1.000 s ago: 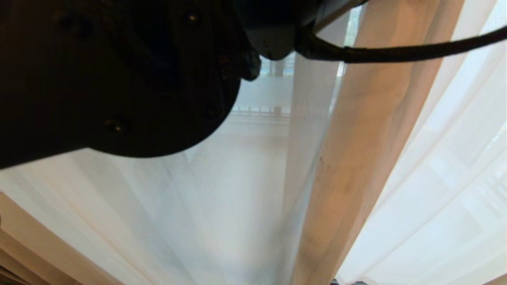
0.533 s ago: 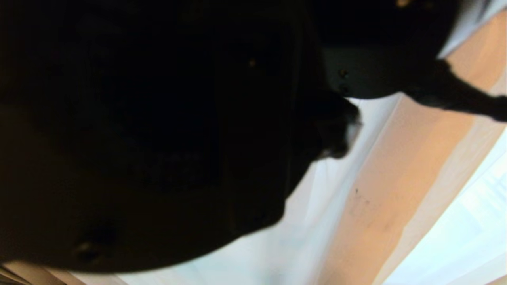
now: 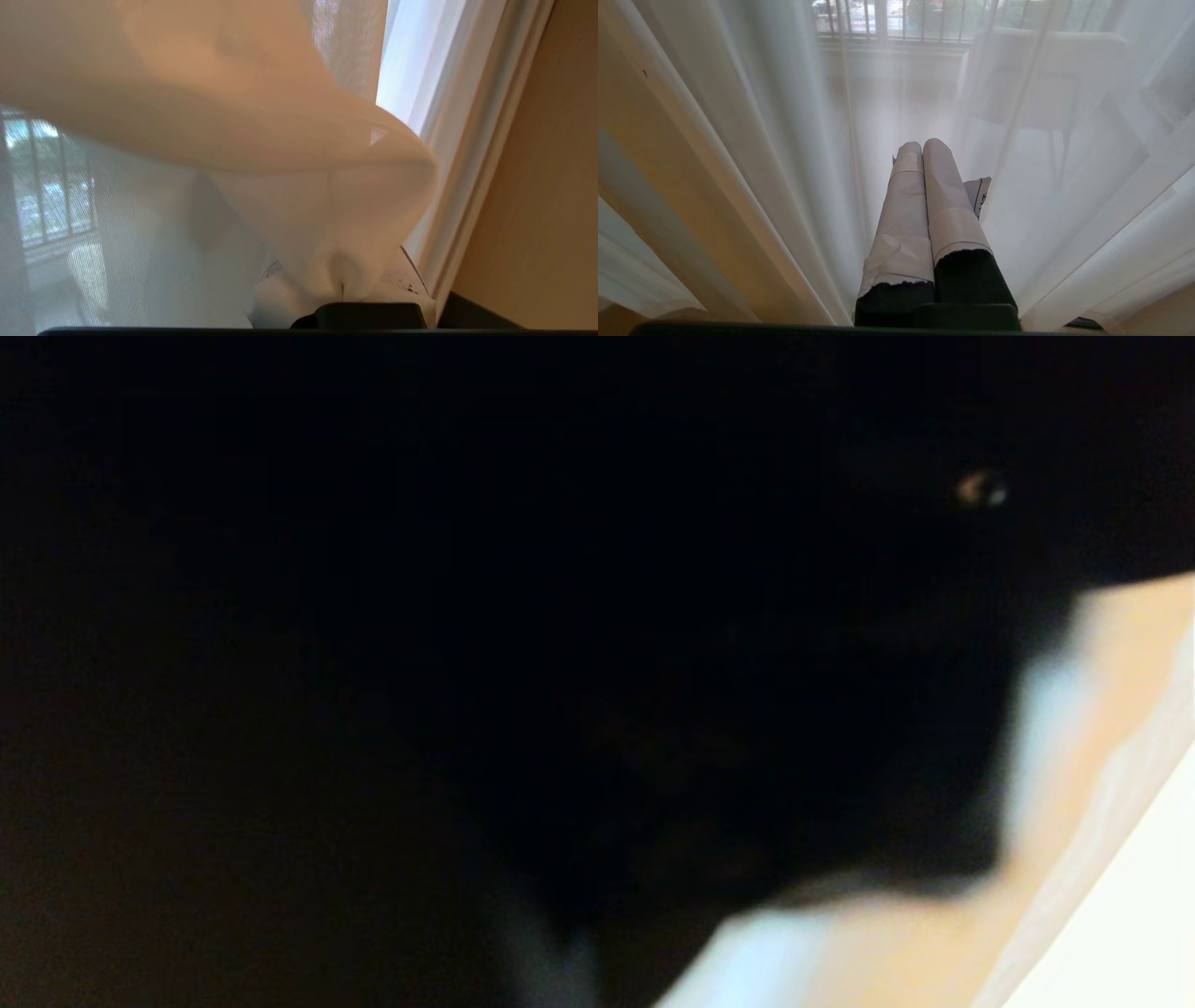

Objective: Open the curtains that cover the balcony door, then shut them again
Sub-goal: Close the inner curtains on both sides

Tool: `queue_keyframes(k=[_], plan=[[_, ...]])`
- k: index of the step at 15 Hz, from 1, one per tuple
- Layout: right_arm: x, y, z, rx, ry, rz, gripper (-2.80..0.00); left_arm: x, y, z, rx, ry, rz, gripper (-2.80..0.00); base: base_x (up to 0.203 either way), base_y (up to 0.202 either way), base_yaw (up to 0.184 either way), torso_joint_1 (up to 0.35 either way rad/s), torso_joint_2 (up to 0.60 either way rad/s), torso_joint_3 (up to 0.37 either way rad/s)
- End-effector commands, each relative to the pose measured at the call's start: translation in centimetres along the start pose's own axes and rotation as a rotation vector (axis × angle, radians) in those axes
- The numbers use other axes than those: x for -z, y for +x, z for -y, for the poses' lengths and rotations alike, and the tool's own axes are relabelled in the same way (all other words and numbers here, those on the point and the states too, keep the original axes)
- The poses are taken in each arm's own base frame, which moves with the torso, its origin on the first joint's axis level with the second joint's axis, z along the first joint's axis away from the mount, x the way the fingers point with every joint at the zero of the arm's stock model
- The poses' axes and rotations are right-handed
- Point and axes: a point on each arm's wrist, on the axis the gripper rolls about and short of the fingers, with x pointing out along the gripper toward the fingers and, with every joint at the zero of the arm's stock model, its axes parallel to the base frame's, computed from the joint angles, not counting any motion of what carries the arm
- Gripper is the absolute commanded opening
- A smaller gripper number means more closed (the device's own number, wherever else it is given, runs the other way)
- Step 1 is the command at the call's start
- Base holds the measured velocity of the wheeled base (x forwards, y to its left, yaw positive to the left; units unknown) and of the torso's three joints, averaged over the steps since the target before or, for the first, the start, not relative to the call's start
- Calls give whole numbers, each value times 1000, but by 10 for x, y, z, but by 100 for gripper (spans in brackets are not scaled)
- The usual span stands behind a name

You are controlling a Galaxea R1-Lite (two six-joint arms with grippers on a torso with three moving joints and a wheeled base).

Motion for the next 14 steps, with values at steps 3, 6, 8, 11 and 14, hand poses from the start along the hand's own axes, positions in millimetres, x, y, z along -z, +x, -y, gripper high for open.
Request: queue_keyframes(k=[3, 6, 8, 11, 14], plan=[[0, 0, 0, 0, -1, -1, -280, -28, -29, 25, -36, -28, 10, -280, 0, 0, 0, 0, 0, 0], [0, 0, 0, 0, -1, -1, -280, -30, -36, 30, -99, -24, -5, -280, 0, 0, 0, 0, 0, 0], [0, 0, 0, 0, -1, -1, -280, -23, -30, 11, -148, 30, -21, -280, 0, 0, 0, 0, 0, 0], [0, 0, 0, 0, -1, -1, -280, -31, -30, -20, -226, 161, -14, -280, 0, 0, 0, 0, 0, 0], [0, 0, 0, 0, -1, -1, -280, -23, -36, -69, -350, 278, -67, -280, 0, 0, 0, 0, 0, 0]])
